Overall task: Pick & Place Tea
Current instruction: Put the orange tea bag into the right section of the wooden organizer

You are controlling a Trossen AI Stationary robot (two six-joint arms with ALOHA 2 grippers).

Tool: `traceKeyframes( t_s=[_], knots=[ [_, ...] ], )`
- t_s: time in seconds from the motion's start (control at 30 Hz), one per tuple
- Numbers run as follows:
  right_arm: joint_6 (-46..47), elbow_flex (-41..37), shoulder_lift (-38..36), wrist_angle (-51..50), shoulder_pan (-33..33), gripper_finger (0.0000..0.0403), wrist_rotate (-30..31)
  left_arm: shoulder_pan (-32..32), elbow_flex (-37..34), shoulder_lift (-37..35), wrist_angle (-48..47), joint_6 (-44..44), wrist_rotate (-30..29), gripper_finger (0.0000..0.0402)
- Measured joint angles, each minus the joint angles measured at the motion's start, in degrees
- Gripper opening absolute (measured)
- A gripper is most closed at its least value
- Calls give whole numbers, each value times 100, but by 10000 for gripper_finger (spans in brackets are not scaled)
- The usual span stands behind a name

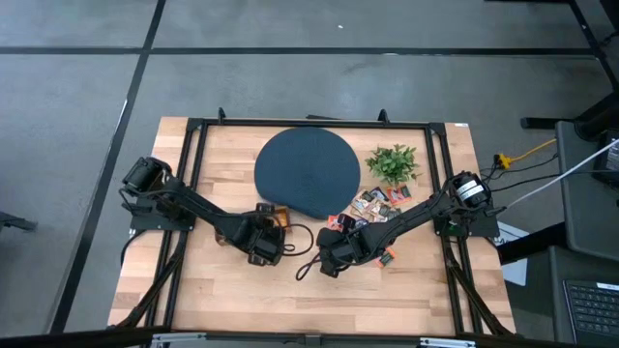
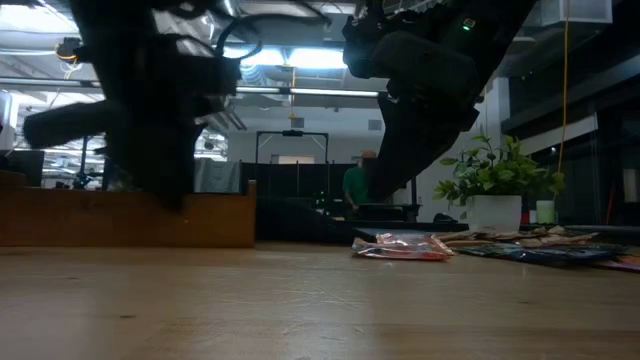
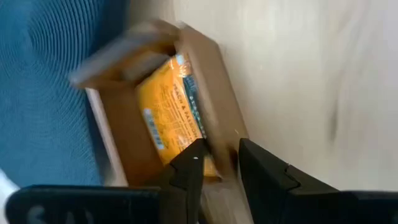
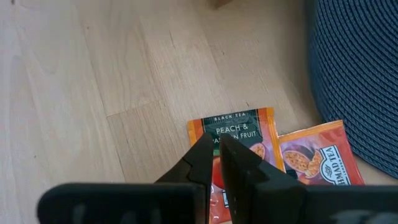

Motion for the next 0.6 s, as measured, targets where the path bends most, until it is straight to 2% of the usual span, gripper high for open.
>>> traceKeyframes(
  t_s=[0.4, 0.6],
  knots=[
    [-15, 0, 1, 2, -1, 33, -1, 1, 228, -35, -4, 8, -61, 75],
    [-17, 0, 1, 2, 0, 33, -3, 1, 393, -44, -20, 148, -61, 52]
  ],
)
